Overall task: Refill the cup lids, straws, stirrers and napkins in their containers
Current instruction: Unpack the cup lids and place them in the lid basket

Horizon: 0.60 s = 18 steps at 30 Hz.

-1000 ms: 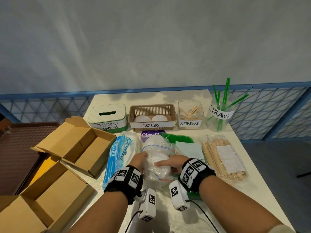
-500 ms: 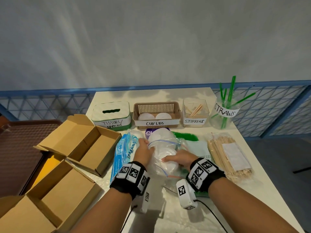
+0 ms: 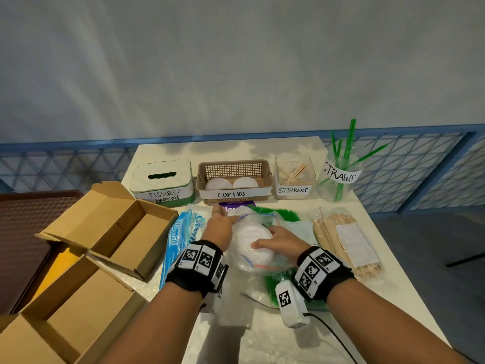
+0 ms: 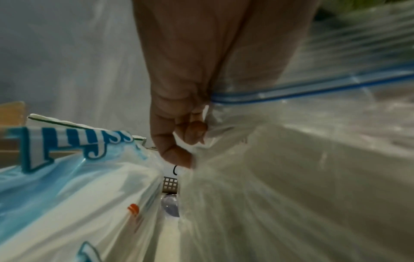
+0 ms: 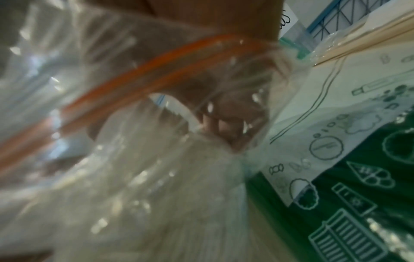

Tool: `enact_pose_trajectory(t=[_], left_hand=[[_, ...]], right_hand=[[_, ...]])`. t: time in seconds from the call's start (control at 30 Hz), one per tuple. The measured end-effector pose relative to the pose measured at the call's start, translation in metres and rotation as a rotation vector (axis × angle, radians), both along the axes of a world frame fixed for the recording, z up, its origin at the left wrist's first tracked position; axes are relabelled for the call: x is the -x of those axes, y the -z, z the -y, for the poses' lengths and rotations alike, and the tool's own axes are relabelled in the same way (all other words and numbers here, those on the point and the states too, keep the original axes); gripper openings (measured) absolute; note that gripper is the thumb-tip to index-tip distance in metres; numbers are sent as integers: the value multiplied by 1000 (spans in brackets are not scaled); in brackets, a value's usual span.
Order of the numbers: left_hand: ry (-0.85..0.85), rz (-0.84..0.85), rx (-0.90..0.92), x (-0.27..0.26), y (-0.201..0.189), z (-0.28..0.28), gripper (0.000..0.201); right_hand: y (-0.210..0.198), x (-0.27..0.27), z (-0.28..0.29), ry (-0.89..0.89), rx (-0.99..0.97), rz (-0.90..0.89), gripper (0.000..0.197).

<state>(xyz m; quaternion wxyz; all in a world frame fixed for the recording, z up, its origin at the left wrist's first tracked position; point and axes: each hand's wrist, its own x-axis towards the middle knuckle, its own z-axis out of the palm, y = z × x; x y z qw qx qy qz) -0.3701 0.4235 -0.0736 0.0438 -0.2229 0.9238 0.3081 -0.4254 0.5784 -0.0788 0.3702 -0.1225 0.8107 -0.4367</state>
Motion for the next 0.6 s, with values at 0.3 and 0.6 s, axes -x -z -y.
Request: enact_pose_trajectory(t=[0.3,0.6], left_hand=[[44,91,-87,-2,-6,5,60],[-11,71,-89,-11,-8,3,63]], right_hand=[[-5,0,-27,105,273,-59,70],[-23,3,-33,169,621,283,56]])
